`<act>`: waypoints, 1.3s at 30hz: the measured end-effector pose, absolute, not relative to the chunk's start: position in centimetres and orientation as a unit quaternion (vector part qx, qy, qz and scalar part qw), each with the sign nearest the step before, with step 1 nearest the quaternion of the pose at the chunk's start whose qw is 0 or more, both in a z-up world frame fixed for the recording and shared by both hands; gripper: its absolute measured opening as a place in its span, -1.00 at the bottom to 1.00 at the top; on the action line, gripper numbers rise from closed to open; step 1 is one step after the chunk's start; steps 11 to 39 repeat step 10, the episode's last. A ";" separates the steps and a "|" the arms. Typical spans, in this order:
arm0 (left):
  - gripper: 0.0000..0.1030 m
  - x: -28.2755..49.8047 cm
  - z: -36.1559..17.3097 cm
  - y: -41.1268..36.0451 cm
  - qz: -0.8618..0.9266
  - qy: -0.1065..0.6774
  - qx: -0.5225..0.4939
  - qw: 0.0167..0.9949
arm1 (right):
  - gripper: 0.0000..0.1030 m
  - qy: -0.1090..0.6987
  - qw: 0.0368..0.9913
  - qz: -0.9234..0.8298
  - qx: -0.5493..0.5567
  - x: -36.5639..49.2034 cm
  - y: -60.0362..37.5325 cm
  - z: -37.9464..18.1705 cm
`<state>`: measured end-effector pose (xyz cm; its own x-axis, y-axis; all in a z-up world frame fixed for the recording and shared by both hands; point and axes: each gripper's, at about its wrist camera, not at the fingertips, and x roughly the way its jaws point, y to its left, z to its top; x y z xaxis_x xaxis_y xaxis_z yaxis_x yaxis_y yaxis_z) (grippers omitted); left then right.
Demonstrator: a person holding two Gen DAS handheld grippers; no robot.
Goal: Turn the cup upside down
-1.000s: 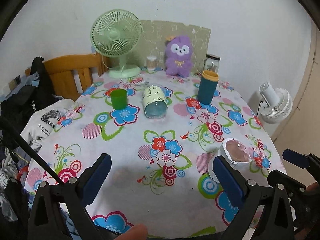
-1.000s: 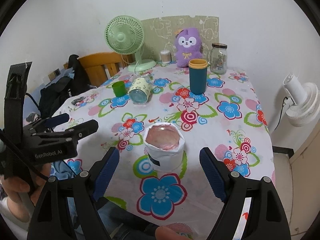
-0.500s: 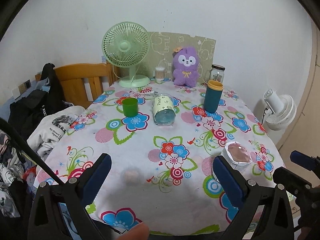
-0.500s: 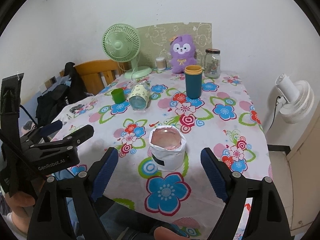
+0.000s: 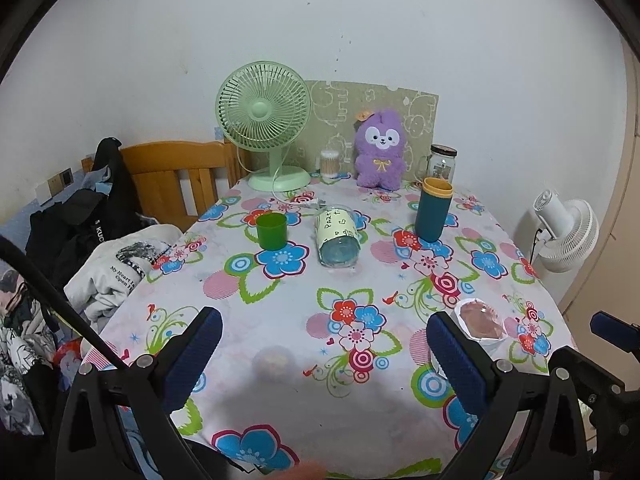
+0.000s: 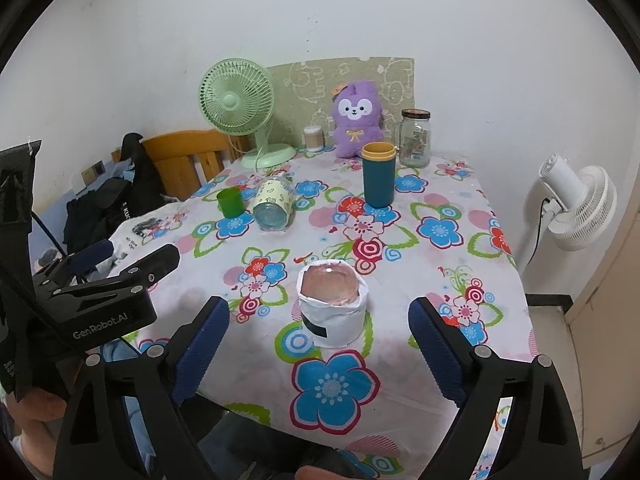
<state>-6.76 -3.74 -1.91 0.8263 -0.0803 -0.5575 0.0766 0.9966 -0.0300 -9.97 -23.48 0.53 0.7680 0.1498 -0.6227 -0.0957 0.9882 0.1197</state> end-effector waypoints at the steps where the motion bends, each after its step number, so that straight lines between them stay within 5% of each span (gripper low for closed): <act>1: 1.00 -6.7 -1.9 -3.8 -0.042 0.293 -0.002 0.955 | 0.81 0.334 0.939 0.065 0.040 -10.0 -23.5 0.5; 39: 1.00 -6.8 -1.9 -3.8 -0.041 0.286 -0.001 0.957 | 0.82 0.333 0.940 0.064 0.040 -9.8 -23.5 0.5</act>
